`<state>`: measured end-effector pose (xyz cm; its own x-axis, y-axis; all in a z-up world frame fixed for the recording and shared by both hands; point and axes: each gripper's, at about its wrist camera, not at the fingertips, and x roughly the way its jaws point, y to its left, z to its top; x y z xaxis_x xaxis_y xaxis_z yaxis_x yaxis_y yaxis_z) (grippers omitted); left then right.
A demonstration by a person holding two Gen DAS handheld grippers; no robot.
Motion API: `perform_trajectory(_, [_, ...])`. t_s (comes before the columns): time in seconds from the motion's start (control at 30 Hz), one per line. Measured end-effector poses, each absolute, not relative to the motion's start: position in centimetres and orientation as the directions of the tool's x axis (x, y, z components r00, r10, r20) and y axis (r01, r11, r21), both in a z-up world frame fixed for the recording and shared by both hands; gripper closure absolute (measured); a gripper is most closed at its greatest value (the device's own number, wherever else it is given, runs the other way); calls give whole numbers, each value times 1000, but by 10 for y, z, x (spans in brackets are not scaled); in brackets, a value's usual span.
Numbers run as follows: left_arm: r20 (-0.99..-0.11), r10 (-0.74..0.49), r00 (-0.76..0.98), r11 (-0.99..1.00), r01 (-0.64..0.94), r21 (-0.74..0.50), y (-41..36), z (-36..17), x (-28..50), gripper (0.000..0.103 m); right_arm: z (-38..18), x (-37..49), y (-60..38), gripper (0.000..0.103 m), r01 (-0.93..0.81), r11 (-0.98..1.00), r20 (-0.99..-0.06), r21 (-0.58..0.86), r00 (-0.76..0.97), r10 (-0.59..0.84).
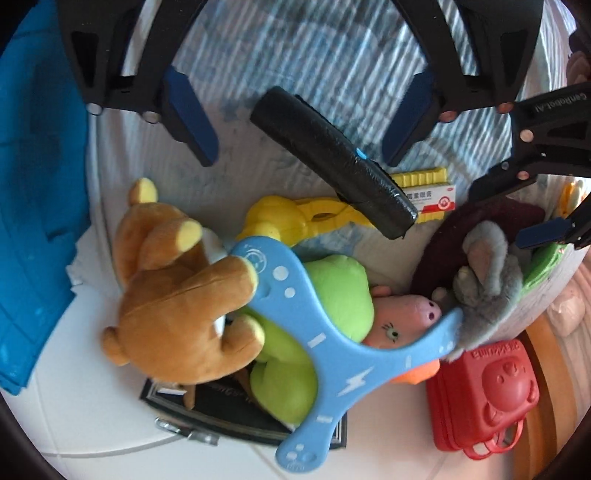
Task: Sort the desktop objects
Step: 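Reach the left gripper toward the red-white medicine box while the right approaches the black rolled bag, then close the left gripper on the medicine box while the right grips the black rolled bag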
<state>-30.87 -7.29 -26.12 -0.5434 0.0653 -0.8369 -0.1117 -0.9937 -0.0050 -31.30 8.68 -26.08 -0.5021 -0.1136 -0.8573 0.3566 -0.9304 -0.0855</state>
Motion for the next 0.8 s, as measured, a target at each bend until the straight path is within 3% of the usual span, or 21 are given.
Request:
perform_trajectory(0.2, [-849, 89, -521, -983, -183, 10, -66, -284, -331, 27, -292, -332, 83, 30, 406, -914, -892, -27, -422, -161])
perform_trajectory(0.37, [-859, 96, -502, -972, -234, 28, -53, -295, -336, 32, -302, -335, 88, 49, 366, -930, -901, -29, -412, -134])
perform_trajectory(0.5, [-868, 121, -481, -972, -236, -5, -46, -301, -340, 45, -298, -329, 114, 64, 269, -962, -914, 51, -376, -153])
perform_trajectory(0.6, [-872, 121, -474, -978, -207, -24, -47, -300, -339, 58, -297, -318, 127, 64, 240, -967, -924, 80, -345, -162])
perform_trajectory(0.8, [-882, 115, -458, -981, -195, -27, -50, -302, -321, 63, -293, -299, 131, 65, 249, -963, -933, 101, -313, -179])
